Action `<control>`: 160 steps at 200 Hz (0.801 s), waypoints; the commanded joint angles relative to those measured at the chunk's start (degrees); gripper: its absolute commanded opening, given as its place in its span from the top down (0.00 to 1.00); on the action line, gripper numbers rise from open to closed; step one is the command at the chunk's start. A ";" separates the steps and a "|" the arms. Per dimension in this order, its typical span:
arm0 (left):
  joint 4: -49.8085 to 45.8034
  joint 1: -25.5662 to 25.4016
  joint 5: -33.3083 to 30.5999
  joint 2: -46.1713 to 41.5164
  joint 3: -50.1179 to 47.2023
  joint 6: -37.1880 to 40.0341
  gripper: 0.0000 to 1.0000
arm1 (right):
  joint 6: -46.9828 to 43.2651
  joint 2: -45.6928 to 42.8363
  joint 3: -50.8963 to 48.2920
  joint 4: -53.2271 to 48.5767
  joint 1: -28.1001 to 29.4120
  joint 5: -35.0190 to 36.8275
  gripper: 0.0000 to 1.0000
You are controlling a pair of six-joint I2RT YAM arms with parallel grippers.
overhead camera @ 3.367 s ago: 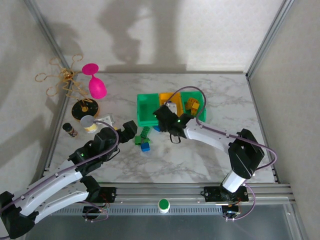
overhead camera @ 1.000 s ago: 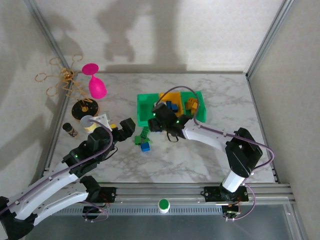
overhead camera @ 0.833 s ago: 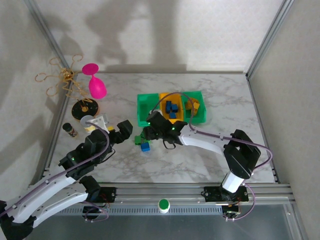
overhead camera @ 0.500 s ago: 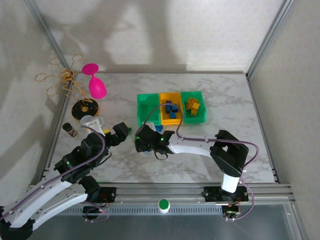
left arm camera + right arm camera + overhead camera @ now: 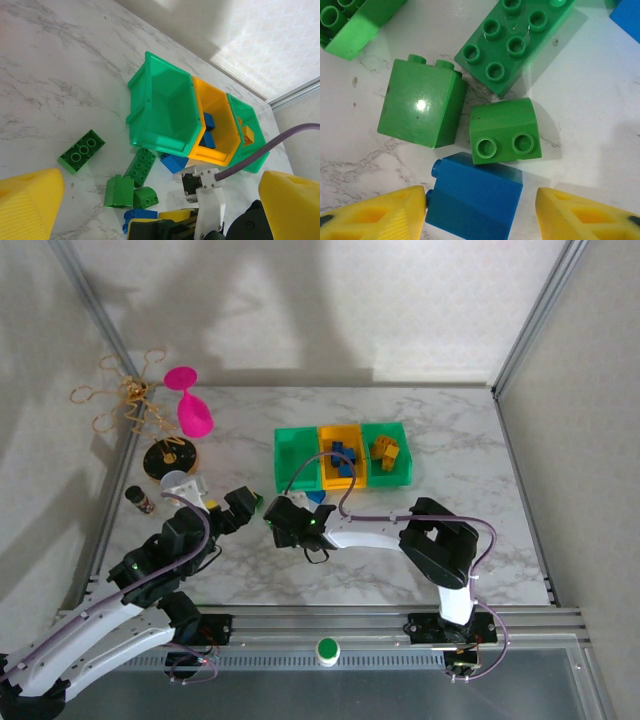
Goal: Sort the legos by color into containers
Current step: Pick up the lego from the bottom-center of the table.
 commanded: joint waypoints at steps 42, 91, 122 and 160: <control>-0.77 0.51 -1.22 -0.50 -0.98 -0.59 0.00 | -0.09 1.69 1.30 -0.58 1.04 0.83 0.40; -0.22 0.55 -1.13 -0.68 -0.92 -0.58 0.00 | 0.42 2.89 2.65 -0.65 1.49 0.60 0.31; -0.63 0.55 -1.36 -0.60 -0.72 -0.36 0.00 | 0.37 3.38 3.27 -0.18 1.82 0.62 0.30; -0.69 0.55 -1.48 -0.85 -0.76 -0.36 0.01 | 0.65 4.06 3.92 -1.91 1.83 2.29 0.37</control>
